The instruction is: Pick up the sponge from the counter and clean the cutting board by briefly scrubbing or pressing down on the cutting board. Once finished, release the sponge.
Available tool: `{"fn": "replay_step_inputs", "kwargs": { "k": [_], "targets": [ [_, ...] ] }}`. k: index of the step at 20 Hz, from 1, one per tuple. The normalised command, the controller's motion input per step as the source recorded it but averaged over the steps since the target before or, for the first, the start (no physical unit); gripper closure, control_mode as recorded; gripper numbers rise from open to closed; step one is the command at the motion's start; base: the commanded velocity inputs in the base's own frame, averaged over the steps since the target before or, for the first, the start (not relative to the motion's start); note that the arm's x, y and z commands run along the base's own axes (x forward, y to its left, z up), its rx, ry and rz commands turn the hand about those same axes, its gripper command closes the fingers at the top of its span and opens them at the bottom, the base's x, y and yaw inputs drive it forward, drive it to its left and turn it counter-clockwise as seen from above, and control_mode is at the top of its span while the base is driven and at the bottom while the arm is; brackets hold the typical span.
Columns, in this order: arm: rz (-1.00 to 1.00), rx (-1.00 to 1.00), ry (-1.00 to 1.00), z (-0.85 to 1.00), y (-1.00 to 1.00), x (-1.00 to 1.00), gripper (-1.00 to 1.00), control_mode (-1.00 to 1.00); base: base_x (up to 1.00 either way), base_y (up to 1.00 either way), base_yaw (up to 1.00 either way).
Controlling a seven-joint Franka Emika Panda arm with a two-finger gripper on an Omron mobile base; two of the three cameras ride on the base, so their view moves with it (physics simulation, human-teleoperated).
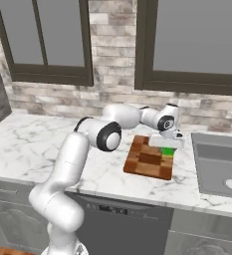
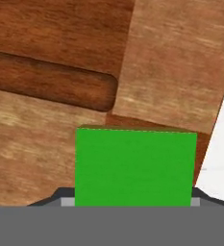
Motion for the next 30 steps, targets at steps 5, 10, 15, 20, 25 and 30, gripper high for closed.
{"fn": "replay_step_inputs", "kwargs": {
  "k": [5,10,15,20,25,30],
  "targets": [
    [-0.07,0.00,0.00,-0.54,0.83,-0.72,1.00,-1.00,0.00,0.00,0.00],
    [-0.05,0.00,0.00,-0.33,0.65,-0.70,1.00,-1.00,0.00,0.00,0.00],
    [-0.05,0.00,0.00,-0.46,0.62,-0.91,1.00,-1.00,0.00,0.00,0.00],
    [-0.06,0.00,-0.01,-0.24,0.49,-0.63,1.00,-1.00,0.00,0.00,0.00],
    [-0.07,0.00,-0.03,0.00,0.39,-0.20,1.00,-1.00,0.00,0.00,0.00],
    [-0.08,0.00,-0.05,-0.02,0.53,-0.16,1.00,-1.00,0.00,0.00,0.00]
  ]
}}
